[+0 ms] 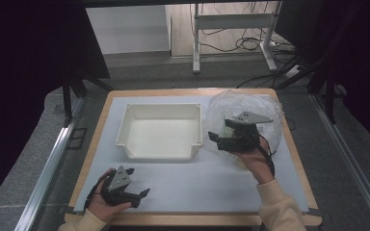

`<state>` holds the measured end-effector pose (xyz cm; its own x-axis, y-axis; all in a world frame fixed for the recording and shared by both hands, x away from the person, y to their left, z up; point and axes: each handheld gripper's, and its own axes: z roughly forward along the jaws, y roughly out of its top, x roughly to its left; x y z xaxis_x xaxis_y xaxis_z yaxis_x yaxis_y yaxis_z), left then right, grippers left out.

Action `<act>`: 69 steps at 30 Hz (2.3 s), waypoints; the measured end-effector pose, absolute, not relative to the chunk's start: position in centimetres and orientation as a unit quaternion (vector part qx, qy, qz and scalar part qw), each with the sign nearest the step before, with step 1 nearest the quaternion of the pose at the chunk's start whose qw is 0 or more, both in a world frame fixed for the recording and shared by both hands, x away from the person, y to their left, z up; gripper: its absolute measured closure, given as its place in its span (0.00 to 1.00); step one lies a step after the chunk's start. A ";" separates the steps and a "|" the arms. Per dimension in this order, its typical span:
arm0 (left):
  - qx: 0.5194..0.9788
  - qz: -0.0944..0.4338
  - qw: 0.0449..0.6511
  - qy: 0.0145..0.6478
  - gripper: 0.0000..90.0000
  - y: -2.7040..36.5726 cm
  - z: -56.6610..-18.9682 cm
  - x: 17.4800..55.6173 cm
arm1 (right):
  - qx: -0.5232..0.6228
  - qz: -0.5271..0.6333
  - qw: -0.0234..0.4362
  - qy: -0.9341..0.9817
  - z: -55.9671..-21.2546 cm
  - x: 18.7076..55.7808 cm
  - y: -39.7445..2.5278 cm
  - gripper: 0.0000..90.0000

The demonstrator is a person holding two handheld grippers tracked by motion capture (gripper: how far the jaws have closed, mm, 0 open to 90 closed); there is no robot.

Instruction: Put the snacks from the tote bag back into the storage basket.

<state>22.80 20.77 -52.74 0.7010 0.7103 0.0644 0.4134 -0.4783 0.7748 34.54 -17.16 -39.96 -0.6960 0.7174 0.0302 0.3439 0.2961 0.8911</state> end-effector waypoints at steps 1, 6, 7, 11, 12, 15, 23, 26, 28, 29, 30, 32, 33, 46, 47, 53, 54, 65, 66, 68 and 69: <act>0.837 0.192 0.386 0.336 0.12 20.8 -52.8 22.8 | 0.339 0.488 0.189 0.782 -40.0 34.7 -17.2 0.26; 0.840 0.193 0.382 0.334 0.12 20.8 -52.7 22.8 | 0.346 0.483 0.197 0.780 -40.2 35.5 -17.6 0.27; 0.840 0.193 0.382 0.334 0.12 20.8 -52.7 22.8 | 0.349 0.481 0.200 0.779 -40.2 35.7 -17.7 0.27; 0.840 0.192 0.381 0.335 0.12 20.8 -52.7 22.8 | 0.358 0.477 0.203 0.776 -40.5 36.4 -18.4 0.27; 0.840 0.192 0.381 0.335 0.12 20.8 -52.8 22.8 | 0.362 0.475 0.204 0.775 -40.5 36.5 -18.6 0.27; 0.840 0.192 0.381 0.334 0.12 20.8 -52.8 22.8 | 0.370 0.473 0.206 0.772 -40.6 36.8 -19.2 0.27; 0.837 0.193 0.386 0.337 0.12 20.8 -52.7 22.7 | 0.391 0.466 0.212 0.765 -40.8 37.4 -20.7 0.27; 0.835 0.190 0.388 0.341 0.12 20.9 -52.8 22.7 | 0.391 0.465 0.216 0.765 -40.9 37.6 -21.0 0.27; 0.836 0.189 0.388 0.340 0.12 20.9 -52.8 22.7 | 0.394 0.465 0.216 0.763 -40.9 37.8 -21.2 0.28; 0.836 0.188 0.389 0.338 0.12 20.9 -52.8 22.6 | 0.395 0.465 0.216 0.762 -40.9 37.9 -21.2 0.28; 0.836 0.189 0.389 0.337 0.12 20.9 -52.8 22.6 | 0.399 0.463 0.215 0.761 -41.0 38.1 -21.4 0.28; 0.837 0.189 0.390 0.334 0.12 20.8 -52.7 22.5 | 0.403 0.460 0.215 0.761 -41.0 38.3 -21.7 0.28; 0.837 0.189 0.391 0.333 0.12 20.8 -52.6 22.5 | 0.407 0.459 0.215 0.760 -41.0 38.5 -21.9 0.29; 0.836 0.189 0.397 0.327 0.12 20.8 -52.5 22.3 | 0.448 0.428 0.214 0.755 -41.0 41.0 -24.2 0.33; 0.836 0.189 0.397 0.327 0.12 20.8 -52.5 22.3 | 0.450 0.426 0.214 0.755 -41.0 41.1 -24.2 0.34; 0.838 0.188 0.394 0.327 0.12 20.7 -52.6 22.4 | 0.462 0.411 0.208 0.758 -41.8 42.4 -24.6 0.34; 0.838 0.188 0.393 0.327 0.12 20.8 -52.6 22.4 | 0.464 0.408 0.207 0.759 -42.0 42.6 -24.6 0.34; 0.837 0.188 0.394 0.330 0.12 20.8 -52.6 22.4 | 0.486 0.387 0.191 0.760 -43.6 44.2 -25.0 0.34; 0.837 0.188 0.394 0.330 0.12 20.8 -52.6 22.4 | 0.489 0.384 0.189 0.760 -43.8 44.3 -25.1 0.34; 0.837 0.189 0.394 0.330 0.12 20.9 -52.6 22.4 | 0.495 0.379 0.185 0.760 -44.1 44.6 -25.3 0.34; 0.837 0.189 0.394 0.330 0.12 20.9 -52.6 22.4 | 0.498 0.377 0.184 0.759 -44.3 44.7 -25.3 0.34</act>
